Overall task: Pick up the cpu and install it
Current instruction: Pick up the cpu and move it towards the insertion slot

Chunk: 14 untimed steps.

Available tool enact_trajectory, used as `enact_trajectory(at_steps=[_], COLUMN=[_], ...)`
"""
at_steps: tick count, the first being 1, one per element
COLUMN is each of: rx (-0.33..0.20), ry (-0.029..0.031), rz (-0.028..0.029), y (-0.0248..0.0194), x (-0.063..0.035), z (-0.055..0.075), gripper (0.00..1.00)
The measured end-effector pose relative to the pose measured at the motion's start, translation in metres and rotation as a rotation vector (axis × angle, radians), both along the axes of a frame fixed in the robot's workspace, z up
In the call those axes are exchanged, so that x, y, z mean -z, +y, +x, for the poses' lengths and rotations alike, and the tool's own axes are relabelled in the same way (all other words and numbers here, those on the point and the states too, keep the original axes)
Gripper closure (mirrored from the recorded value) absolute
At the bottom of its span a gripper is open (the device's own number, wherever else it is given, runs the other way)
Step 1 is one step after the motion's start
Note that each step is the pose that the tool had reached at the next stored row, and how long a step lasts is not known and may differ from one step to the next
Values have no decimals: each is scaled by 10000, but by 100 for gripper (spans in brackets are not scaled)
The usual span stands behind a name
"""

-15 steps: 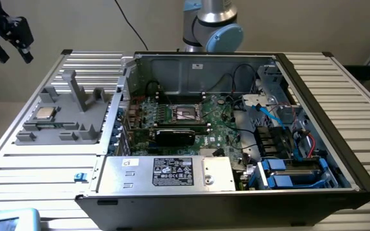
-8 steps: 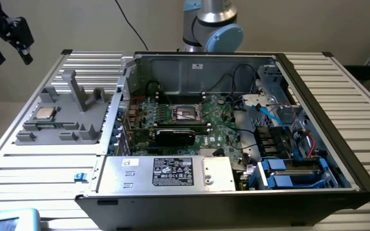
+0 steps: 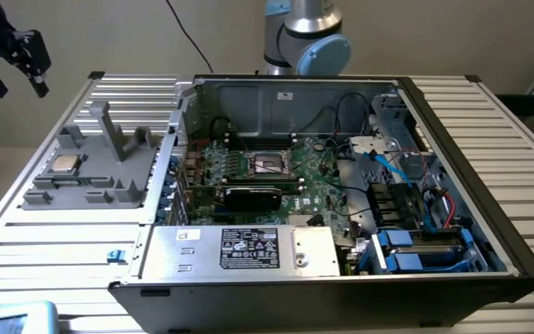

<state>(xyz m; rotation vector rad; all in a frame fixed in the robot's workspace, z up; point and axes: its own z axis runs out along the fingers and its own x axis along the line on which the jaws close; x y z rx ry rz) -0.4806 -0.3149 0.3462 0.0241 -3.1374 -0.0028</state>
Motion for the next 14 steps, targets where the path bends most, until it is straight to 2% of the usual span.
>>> enact_trajectory(at_steps=[6,11,14], rx=[-37,-139,-147], ry=[0,1,0], rz=[0,-27,-29], y=[-1,-4,-27], x=[110,182,237], z=[-3,-8,-9], gripper=[28,28,28])
